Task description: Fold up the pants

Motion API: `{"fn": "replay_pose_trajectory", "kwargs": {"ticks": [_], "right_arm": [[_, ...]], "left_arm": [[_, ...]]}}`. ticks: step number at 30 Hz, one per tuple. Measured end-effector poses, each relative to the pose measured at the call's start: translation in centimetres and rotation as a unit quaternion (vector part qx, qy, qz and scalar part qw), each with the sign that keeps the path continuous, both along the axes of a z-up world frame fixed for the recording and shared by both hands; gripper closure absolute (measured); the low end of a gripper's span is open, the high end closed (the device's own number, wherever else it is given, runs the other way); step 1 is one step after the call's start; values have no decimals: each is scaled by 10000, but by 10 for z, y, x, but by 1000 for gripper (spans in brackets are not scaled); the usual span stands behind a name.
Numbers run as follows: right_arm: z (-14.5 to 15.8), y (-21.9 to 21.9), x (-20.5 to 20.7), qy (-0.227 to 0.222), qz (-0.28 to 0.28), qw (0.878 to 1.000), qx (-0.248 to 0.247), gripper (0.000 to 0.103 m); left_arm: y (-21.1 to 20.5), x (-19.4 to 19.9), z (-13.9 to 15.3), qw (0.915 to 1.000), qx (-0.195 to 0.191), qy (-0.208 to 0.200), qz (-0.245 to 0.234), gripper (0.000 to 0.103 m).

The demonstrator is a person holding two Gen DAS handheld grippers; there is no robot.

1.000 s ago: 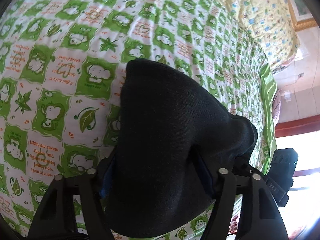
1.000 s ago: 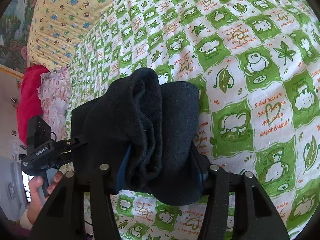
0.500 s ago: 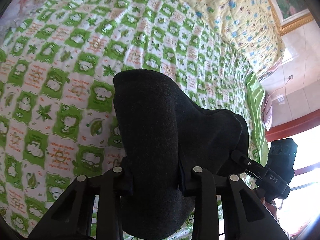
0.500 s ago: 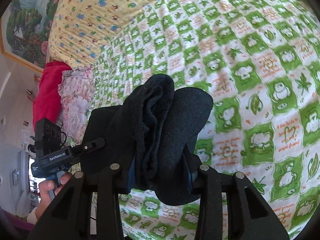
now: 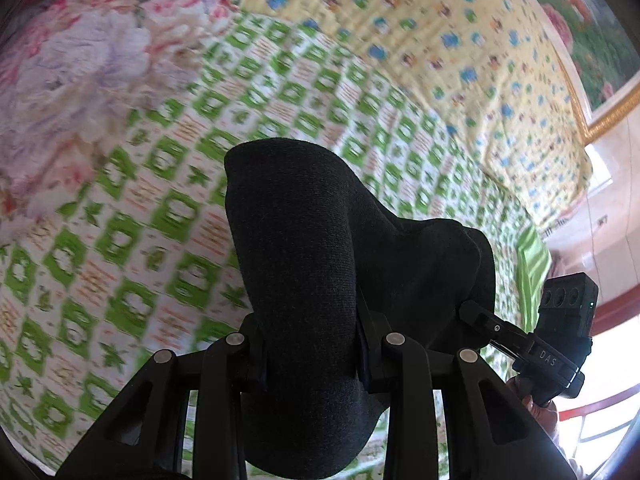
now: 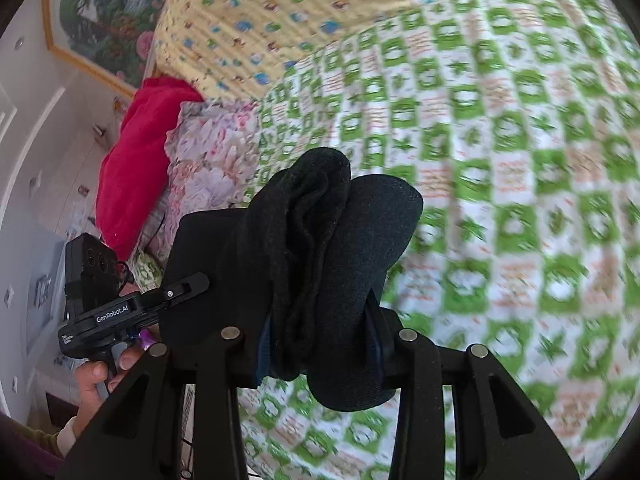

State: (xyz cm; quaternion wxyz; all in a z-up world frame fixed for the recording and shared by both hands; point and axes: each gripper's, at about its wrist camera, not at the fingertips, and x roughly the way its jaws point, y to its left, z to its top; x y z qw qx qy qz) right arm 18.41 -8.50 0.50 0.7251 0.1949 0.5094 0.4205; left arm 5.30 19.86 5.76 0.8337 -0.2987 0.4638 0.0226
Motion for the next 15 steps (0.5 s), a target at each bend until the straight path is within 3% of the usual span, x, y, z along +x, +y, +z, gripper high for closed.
{"fn": "replay_pose_trajectory", "kwargs": {"ticks": [9, 15], "right_arm": [[1, 78, 24, -138, 565, 9983, -76, 63], [-4, 102, 38, -168, 736, 9970, -138, 63]], "left_arm": [[61, -3, -5, 9987, 138, 56, 494, 72], [71, 0, -13, 9977, 154, 88, 653, 72]]}}
